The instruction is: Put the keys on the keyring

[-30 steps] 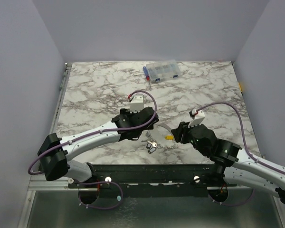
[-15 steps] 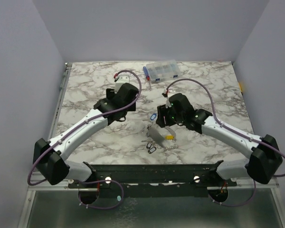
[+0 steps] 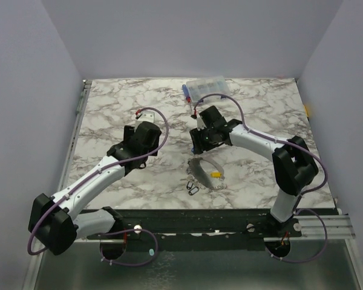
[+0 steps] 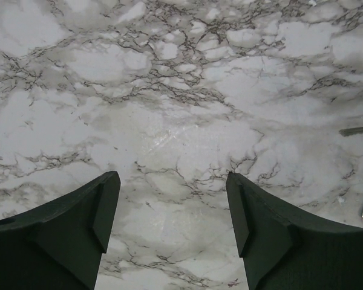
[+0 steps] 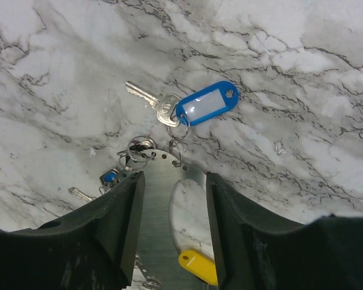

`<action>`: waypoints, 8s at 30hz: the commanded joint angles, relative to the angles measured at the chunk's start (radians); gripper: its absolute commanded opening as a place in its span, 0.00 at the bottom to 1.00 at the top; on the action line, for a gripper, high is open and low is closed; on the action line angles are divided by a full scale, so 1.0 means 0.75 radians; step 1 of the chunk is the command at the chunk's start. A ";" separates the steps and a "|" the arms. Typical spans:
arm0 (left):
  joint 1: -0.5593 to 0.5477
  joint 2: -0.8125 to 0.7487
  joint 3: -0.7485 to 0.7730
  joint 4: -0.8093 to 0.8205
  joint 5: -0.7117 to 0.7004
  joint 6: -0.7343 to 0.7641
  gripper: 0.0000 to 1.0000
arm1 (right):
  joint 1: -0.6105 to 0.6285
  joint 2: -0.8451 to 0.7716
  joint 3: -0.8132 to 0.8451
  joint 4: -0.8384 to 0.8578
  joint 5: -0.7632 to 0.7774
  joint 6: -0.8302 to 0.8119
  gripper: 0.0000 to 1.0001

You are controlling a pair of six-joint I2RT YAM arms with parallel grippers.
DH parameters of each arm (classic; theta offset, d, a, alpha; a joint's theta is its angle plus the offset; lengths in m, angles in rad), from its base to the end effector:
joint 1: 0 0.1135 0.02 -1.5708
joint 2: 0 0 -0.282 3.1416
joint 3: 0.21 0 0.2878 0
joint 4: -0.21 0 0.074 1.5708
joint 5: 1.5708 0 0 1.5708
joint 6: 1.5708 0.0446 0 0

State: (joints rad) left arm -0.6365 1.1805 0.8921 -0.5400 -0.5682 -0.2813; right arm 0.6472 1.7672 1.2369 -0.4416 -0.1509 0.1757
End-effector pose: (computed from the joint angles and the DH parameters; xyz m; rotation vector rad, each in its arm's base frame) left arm 0.2355 -0.1442 0.2695 0.1448 2.2438 0.1997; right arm 0.3268 0.2554 0.2019 -0.6679 2.5202 0.5024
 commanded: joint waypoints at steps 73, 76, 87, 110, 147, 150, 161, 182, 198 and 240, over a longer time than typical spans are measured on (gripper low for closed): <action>0.073 -0.863 -0.336 0.630 0.904 0.213 0.71 | 0.224 -0.945 -0.528 0.490 -0.357 -0.703 0.01; 0.071 -0.920 -0.388 0.712 1.060 0.217 0.69 | 0.231 -1.020 -0.571 0.530 -0.425 -0.730 0.01; 0.070 -1.086 -0.679 1.303 1.612 0.091 0.70 | 0.237 -1.231 -0.649 0.631 -0.662 -0.741 0.01; -0.196 -0.722 -0.707 1.959 1.764 -0.090 0.48 | 0.237 -1.299 -0.586 0.742 -1.062 -0.491 0.01; -0.315 -0.580 -0.646 1.957 1.597 -0.025 0.43 | 0.237 -1.298 -0.544 0.698 -0.940 -0.439 0.01; -0.318 -0.548 -0.634 1.957 1.600 -0.042 0.43 | 0.237 -1.291 -0.533 0.667 -0.933 -0.452 0.01; -0.328 -0.574 -0.625 1.910 1.570 0.006 0.48 | 0.237 -1.313 -0.514 0.574 -0.855 -0.503 0.01; -0.334 -0.483 -0.588 1.823 1.546 0.027 0.16 | 0.237 -1.309 -0.479 0.479 -0.837 -0.506 0.01; -0.335 -0.500 -0.600 1.816 1.538 0.034 0.00 | 0.237 -1.395 -0.547 0.678 -0.675 -0.422 0.00; -0.333 -0.472 -0.570 1.759 1.553 0.079 0.20 | 0.237 -1.293 -0.595 0.779 -0.960 -0.300 0.01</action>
State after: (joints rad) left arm -0.8852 0.8085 0.4343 0.7761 0.5945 -0.2237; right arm 0.8162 0.7925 0.7712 0.0765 -0.7956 -0.0776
